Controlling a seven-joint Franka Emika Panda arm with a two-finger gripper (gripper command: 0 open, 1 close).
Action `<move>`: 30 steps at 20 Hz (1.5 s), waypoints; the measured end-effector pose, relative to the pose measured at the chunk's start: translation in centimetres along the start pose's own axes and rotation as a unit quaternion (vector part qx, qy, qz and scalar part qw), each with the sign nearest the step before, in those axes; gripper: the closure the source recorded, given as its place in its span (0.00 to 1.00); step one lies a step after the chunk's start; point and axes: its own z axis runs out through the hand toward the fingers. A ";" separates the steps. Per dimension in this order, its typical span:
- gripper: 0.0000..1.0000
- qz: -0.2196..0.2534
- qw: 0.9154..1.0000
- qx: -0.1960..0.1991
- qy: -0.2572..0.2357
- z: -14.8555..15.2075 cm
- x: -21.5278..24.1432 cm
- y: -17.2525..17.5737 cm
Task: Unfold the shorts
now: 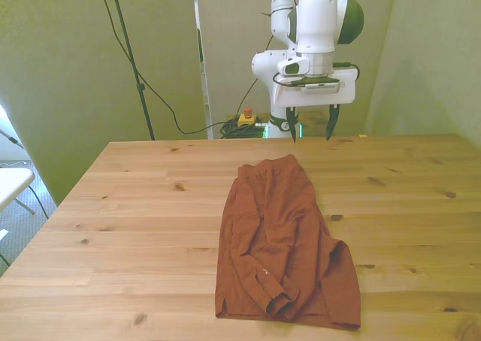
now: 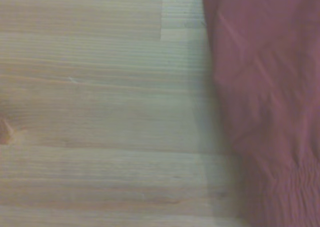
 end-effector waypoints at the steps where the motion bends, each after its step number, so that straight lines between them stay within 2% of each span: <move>1: 0.00 0.001 1.000 0.000 0.000 0.0 0.0 0.0; 5: 0.00 0.035 0.999 0.003 0.011 -0.6 1.5 0.9; 9: 0.00 0.094 0.995 0.023 0.021 -2.6 6.3 6.5; 12: 0.00 0.130 0.989 0.074 -0.006 -2.8 9.2 12.4; 14: 0.00 0.150 0.981 0.119 -0.033 -1.9 10.7 15.7; 17: 0.00 0.177 0.968 0.165 -0.063 -0.1 12.7 18.6; 19: 0.00 0.186 0.964 0.172 -0.075 1.3 14.3 19.2; 20: 0.00 0.182 0.967 0.160 -0.085 2.7 15.3 18.2; 23: 0.00 0.180 0.966 0.163 -0.091 3.0 15.2 17.2; 25: 0.00 0.190 0.962 0.170 -0.099 3.6 15.6 16.8; 30: 0.00 0.218 0.953 0.179 -0.113 4.8 19.1 18.9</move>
